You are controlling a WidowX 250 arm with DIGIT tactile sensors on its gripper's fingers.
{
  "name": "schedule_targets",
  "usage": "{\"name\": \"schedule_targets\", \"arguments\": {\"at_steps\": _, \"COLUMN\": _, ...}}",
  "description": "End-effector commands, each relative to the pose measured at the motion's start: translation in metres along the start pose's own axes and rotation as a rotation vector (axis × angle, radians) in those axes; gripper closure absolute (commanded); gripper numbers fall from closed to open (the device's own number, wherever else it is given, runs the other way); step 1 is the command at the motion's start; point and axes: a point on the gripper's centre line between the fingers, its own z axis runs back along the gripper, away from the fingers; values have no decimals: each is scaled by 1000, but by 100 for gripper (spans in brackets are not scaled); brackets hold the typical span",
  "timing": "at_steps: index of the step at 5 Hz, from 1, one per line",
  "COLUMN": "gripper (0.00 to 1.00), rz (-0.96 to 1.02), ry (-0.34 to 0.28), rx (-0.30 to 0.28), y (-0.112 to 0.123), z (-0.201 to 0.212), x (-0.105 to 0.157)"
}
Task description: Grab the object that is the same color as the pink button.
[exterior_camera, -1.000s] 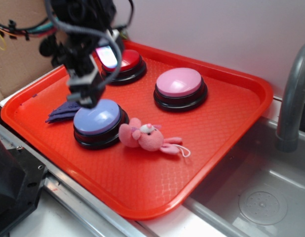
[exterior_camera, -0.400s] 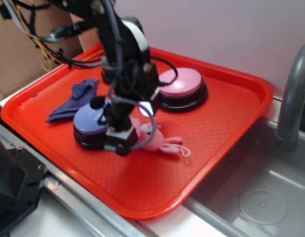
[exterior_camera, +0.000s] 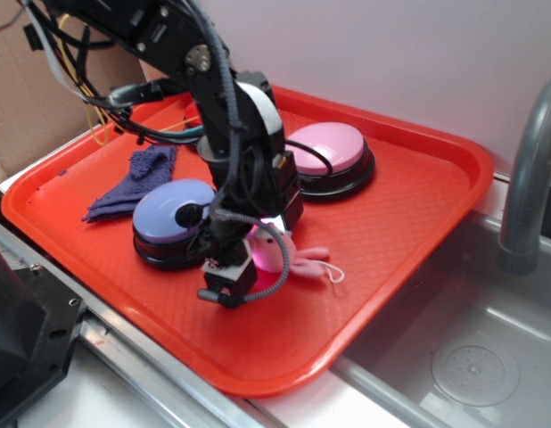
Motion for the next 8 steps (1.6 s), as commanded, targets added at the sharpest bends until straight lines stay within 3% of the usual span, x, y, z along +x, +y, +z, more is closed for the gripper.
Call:
{"name": "schedule_targets", "arguments": {"at_steps": 1, "gripper": 100, "rz": 22, "ry": -26, "rx": 36, "y": -4, "z": 11, "x": 5}}
{"name": "schedule_targets", "arguments": {"at_steps": 2, "gripper": 100, "rz": 218, "ry": 43, "rx": 67, "y": 1, "z": 31, "x": 3}}
{"name": "schedule_targets", "arguments": {"at_steps": 3, "gripper": 100, "rz": 444, "ry": 60, "rx": 78, "y": 4, "z": 63, "x": 4}}
{"name": "schedule_targets", "arguments": {"at_steps": 4, "gripper": 100, "rz": 687, "ry": 139, "rx": 79, "y": 15, "z": 102, "x": -6}}
{"name": "schedule_targets", "arguments": {"at_steps": 6, "gripper": 100, "rz": 1186, "ry": 199, "rx": 19, "y": 46, "z": 151, "x": -58}}
{"name": "schedule_targets", "arguments": {"at_steps": 7, "gripper": 100, "rz": 1336, "ry": 195, "rx": 9, "y": 51, "z": 157, "x": -73}}
{"name": "schedule_targets", "arguments": {"at_steps": 8, "gripper": 100, "rz": 1416, "ry": 253, "rx": 12, "y": 53, "z": 155, "x": -76}}
